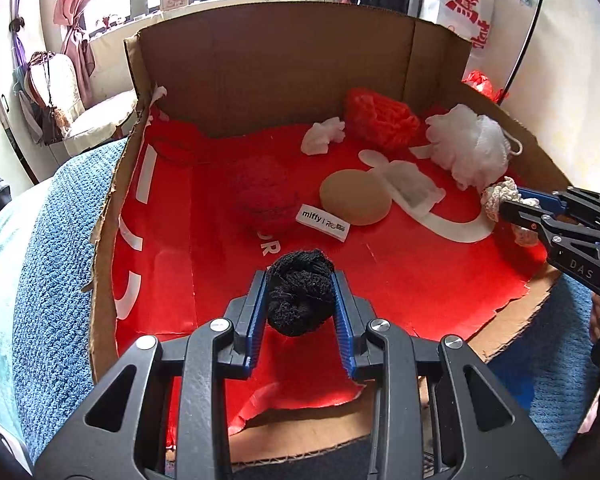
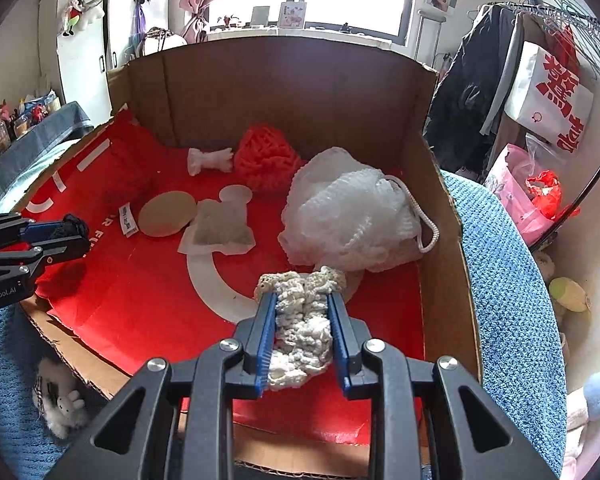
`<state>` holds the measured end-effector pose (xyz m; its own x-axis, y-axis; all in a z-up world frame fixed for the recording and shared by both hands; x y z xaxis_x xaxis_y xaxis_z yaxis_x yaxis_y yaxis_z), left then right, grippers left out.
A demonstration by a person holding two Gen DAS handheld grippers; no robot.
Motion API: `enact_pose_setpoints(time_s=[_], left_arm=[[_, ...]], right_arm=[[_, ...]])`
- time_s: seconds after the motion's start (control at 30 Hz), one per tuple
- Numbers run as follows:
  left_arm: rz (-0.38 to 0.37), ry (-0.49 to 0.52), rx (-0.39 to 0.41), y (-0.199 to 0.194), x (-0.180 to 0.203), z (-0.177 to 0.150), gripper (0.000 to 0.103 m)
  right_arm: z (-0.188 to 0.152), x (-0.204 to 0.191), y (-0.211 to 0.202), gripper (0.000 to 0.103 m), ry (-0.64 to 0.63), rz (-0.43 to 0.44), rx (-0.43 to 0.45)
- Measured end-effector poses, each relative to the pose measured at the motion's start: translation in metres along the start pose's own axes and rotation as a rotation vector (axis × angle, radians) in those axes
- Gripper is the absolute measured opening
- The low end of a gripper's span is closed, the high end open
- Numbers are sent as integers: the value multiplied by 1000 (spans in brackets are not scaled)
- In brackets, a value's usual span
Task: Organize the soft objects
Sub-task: 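Lower the yarn ball and crocheted piece into the box and open both grippers, then withdraw both tools from the box back over the blanket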
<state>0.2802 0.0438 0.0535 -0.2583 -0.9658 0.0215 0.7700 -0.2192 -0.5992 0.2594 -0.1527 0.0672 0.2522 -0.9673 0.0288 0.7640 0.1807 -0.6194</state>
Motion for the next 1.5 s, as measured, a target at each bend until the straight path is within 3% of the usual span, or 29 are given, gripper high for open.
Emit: enact_pose_setpoints(time_s=[0.33, 1.1, 1.13, 1.2, 1.23, 1.5], left_arm=[[27, 8, -40, 17, -4, -3, 29], [22, 4, -19, 19, -4, -5, 32], [19, 2, -19, 18, -4, -5, 32], [14, 2, -20, 18, -4, -5, 53], [13, 1, -21, 17, -4, -5, 56], [-5, 7, 7, 9, 1, -2, 56]], right_arm=[[-3, -3, 9, 29, -38, -33, -23], [-3, -5, 10, 33, -52, -40, -24], [-3, -5, 10, 33, -52, -40, -23], [-3, -6, 10, 34, -51, -38, -23], [-3, -7, 10, 35, -51, -37, -23], [1, -9, 2, 46, -47, -25, -3]])
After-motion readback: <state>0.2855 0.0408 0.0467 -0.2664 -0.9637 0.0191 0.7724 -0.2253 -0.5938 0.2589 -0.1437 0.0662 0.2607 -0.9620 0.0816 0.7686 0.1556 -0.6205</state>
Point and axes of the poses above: each gripper's, at about its wrist camera, not at the fingertips, and y roughly the way its jaws point, x to its right, z to its top, the point moved 2 cm from there along y, roughly the way its jaws point, and after that the axes turned 13 degrees about x, right-handed, at the moved point
